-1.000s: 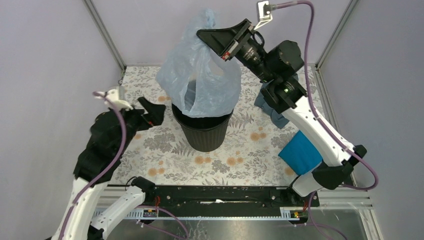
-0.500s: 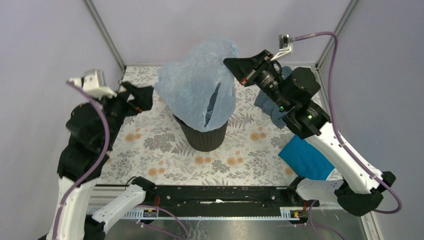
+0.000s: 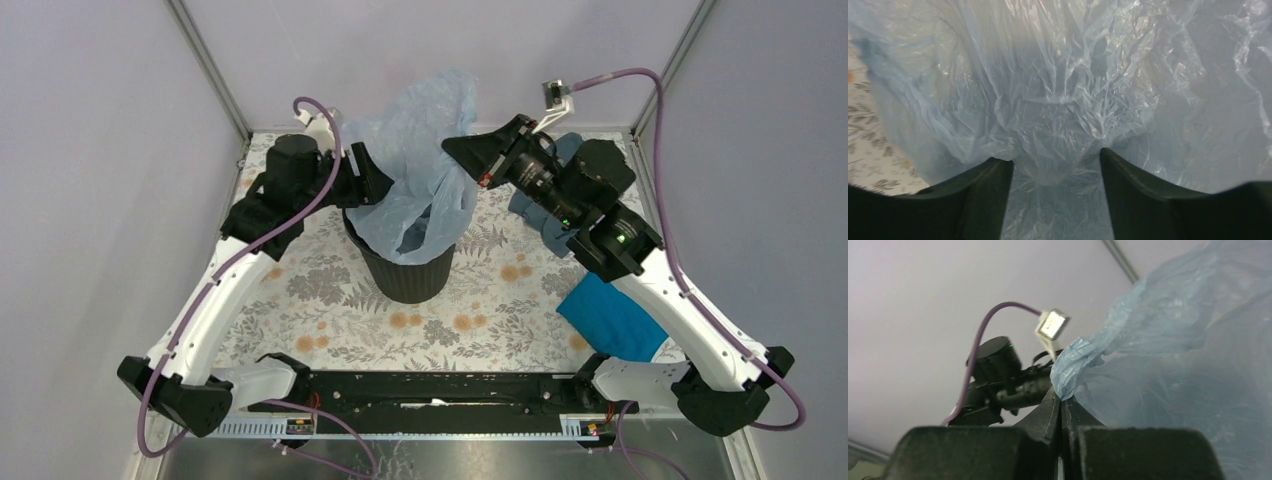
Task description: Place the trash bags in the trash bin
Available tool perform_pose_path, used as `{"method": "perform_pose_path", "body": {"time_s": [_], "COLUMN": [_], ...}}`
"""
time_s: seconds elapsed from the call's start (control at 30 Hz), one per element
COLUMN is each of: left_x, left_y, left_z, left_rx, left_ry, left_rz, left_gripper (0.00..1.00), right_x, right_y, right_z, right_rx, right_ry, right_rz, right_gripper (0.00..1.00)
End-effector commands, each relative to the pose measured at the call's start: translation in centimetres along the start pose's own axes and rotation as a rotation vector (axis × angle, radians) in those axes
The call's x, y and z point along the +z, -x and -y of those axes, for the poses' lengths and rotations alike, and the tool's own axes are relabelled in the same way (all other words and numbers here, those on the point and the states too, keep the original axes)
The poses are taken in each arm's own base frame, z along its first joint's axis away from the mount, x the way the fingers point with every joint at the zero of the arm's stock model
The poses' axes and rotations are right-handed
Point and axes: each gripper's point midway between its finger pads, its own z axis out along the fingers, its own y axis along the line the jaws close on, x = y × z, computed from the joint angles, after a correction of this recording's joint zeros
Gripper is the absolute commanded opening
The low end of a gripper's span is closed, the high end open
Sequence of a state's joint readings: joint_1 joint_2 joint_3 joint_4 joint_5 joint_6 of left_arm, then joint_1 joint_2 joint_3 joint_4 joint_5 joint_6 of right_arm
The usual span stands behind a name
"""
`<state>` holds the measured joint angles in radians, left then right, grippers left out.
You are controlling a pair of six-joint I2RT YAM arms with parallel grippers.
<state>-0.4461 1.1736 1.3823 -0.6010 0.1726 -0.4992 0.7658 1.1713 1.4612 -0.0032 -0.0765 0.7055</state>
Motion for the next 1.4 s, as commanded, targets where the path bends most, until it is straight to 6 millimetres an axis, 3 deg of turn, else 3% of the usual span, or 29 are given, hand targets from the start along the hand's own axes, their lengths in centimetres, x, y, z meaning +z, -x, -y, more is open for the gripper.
{"method": "perform_pose_path", "body": {"time_s": [0.0, 0.1, 0.2, 0.3, 0.37, 0.5, 0.63, 0.7, 0.93, 1.07, 1.17, 1.23, 1.37], "left_x": [0.7, 1.9, 1.9, 0.1, -1.8, -4.6, -6.0, -6.4, -3.8, -2.9, -2.6, -1.5, 2.1], "left_y": [-2.6, -7.2, -8.2, -5.6, -3.1, 0.2, 2.7, 4.7, 11.4, 14.1, 14.9, 15.0, 12.8], "left_z": [2.1, 1.6, 2.0, 1.7, 1.9, 1.8, 1.2, 2.1, 7.9, 11.8, 13.6, 13.7, 12.6], "left_rx": [-0.031, -0.066, -0.024, 0.031, 0.065, 0.119, 0.129, 0.097, -0.012, -0.040, -0.046, -0.038, 0.036], "left_ry": [-0.092, -0.098, -0.081, -0.010, 0.003, 0.056, 0.125, 0.105, -0.143, -0.317, -0.411, -0.422, -0.380], "left_rz": [-0.026, -0.122, -0.163, -0.081, 0.008, 0.114, 0.193, 0.245, 0.333, 0.346, 0.358, 0.350, 0.224], "left_gripper": [0.61, 0.61, 0.67, 0.87, 0.98, 0.99, 0.99, 0.99, 0.99, 0.99, 0.99, 0.99, 0.99], "right_x": [1.0, 1.5, 1.5, 0.8, 0.0, -0.9, -1.0, -1.0, -0.9, -1.6, -1.4, -1.1, -1.1], "right_y": [-1.3, -2.3, -3.3, -5.3, -6.4, -7.2, -7.9, -8.4, -9.0, -9.6, -10.0, -10.3, -10.7], "right_z": [-2.5, -1.7, 0.0, 2.4, 2.6, 2.5, 1.7, 1.1, -0.4, -2.2, -2.3, -2.3, -2.7], "right_rx": [0.032, 0.007, -0.061, -0.134, -0.175, -0.235, -0.288, -0.304, -0.286, -0.270, -0.269, -0.261, -0.237], "right_ry": [0.141, 0.127, 0.081, 0.001, 0.012, 0.040, 0.113, 0.164, 0.262, 0.379, 0.400, 0.410, 0.454], "right_rz": [-0.081, -0.112, -0.134, -0.229, -0.286, -0.346, -0.407, -0.433, -0.468, -0.518, -0.536, -0.550, -0.556], "right_gripper": [0.00, 0.00, 0.00, 0.00, 0.00, 0.00, 0.00, 0.00, 0.00, 0.00, 0.00, 0.00, 0.00]}}
